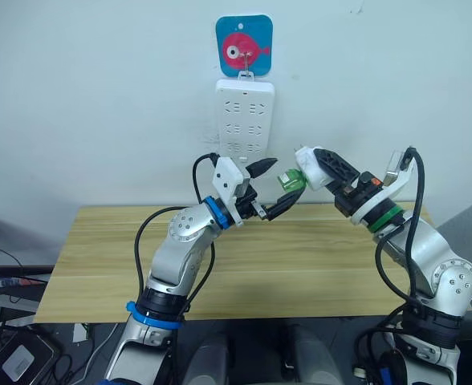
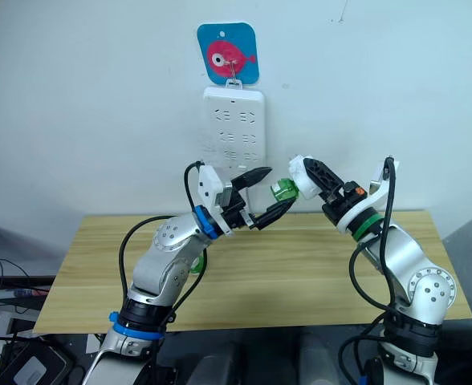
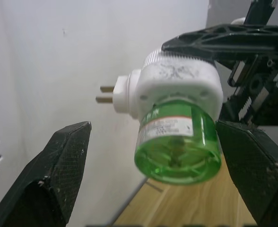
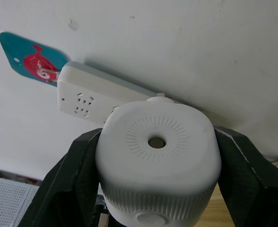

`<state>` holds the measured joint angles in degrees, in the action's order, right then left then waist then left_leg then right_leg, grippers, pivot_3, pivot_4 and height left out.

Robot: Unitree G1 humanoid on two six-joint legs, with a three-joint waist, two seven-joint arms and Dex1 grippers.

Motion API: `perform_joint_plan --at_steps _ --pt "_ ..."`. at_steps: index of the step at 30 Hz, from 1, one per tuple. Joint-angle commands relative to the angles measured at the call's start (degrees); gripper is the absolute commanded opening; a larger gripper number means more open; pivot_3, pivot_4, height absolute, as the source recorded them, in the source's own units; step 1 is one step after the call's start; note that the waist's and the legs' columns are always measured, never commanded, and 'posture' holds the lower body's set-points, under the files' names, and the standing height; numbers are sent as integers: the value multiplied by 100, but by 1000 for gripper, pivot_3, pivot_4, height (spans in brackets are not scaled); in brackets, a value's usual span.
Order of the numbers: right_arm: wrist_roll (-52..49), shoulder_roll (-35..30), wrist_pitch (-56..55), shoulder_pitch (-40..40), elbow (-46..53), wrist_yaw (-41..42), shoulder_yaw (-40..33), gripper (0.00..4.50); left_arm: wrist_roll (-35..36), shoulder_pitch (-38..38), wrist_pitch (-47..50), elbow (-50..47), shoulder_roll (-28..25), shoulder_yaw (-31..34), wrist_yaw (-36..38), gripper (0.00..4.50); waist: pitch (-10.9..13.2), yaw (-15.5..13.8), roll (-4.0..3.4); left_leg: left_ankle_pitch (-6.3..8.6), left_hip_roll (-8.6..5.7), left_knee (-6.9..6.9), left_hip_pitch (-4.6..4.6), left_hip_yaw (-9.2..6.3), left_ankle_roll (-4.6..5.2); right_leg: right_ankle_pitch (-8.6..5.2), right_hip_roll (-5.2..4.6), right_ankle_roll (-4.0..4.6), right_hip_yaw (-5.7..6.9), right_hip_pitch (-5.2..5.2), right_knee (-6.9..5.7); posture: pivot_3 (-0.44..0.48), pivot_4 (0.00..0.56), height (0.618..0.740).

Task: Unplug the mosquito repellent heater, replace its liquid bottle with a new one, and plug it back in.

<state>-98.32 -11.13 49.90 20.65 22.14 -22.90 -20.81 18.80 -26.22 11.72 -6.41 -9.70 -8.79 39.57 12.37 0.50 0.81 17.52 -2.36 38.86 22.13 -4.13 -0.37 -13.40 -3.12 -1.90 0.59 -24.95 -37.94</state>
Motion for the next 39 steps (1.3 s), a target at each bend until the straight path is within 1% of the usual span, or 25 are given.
perform_joint_plan --at_steps 1,12,15,20,21,26,28,29,30,31,32,33,35,37,39 --pt "-305 -177 -320 -68 291 68 142 3010 -26 -31 -131 -93 46 -49 -2 4483 0 0 0 0 0 0 0 0 0 0 1 0 0 0 0 19 217 740" --pt "-558 -603 -835 -210 306 160 491 3010 -14 14 -95 -87 77 -85 10 4483 0 -3 1 0 0 2 0 -1 0 0 1 0 0 2 3 19 221 740" --pt "-597 -680 -911 -228 304 184 551 3010 4 14 -75 -83 75 -86 28 3927 0 -6 1 0 0 2 0 -1 0 0 0 0 0 3 4 19 221 740" --pt "-628 -765 -1033 -220 318 203 663 3010 26 -1 -15 -64 79 -97 63 2417 1 -5 2 0 0 2 0 -1 0 0 1 0 1 3 5 13 227 740" --pt "-627 -765 -1056 -213 325 202 685 3010 30 -11 -17 -39 96 -92 47 2295 1 -5 2 0 0 2 0 -1 0 0 1 0 0 3 5 13 227 740" --pt "-650 -758 -1166 -208 405 173 794 3010 11 -43 -41 13 111 -88 40 2295 3 -3 4 0 0 2 0 -1 0 0 1 0 0 3 6 5 233 740" --pt "-664 -790 -1161 -239 439 171 846 3719 -43 -72 -86 15 41 -113 101 2295 3 -3 4 0 0 2 0 -1 0 0 1 0 0 3 6 5 233 740" --pt "-676 -807 -1167 -243 440 166 863 3917 -54 -86 -105 18 12 -121 134 2295 3 -2 4 0 0 2 0 -1 0 0 1 0 0 4 6 4 237 740" --pt "-747 -914 -1072 -285 390 198 894 4276 -62 -99 -153 21 -83 -141 268 2295 4 -1 4 0 1 2 0 -1 0 0 1 0 0 4 6 4 237 740" --pt "-822 -1031 -964 -324 332 243 920 4481 -64 -110 -198 27 -168 -156 389 2295 4 -1 4 0 1 2 0 -2 0 0 1 0 0 4 6 4 237 740" --pt "-884 -1130 -892 -349 282 284 937 4481 -68 -126 -230 43 -219 -169 467 2295 4 0 4 0 1 2 0 -2 1 0 1 0 1 4 6 2 238 740" --pt "-1019 -1348 -694 -386 163 411 961 4481 -61 -148 -281 68 -322 -190 629 2295 5 0 3 0 1 2 0 -2 1 0 1 0 2 5 7 2 238 740" --pt "-1357 -2021 24 -342 -341 894 1007 4481 21 -254 -366 198 -558 -200 1078 2295 10 -2 6 1 -1 2 1 0 1 0 1 0 1 6 10 7 241 740" --pt "-1467 -2572 930 -117 -1014 1680 1028 4481 60 -358 -503 353 -777 -226 1538 2295 18 -2 7 1 -2 4 1 1 5 -1 2 1 3 15 24 9 242 740" --pt "-1468 -2970 1600 197 -1582 2327 1088 4481 57 -444 -647 474 -908 -270 1878 2295 25 -9 3 0 0 4 -7 -1 9 -2 5 4 7 34 41 21 245 740"
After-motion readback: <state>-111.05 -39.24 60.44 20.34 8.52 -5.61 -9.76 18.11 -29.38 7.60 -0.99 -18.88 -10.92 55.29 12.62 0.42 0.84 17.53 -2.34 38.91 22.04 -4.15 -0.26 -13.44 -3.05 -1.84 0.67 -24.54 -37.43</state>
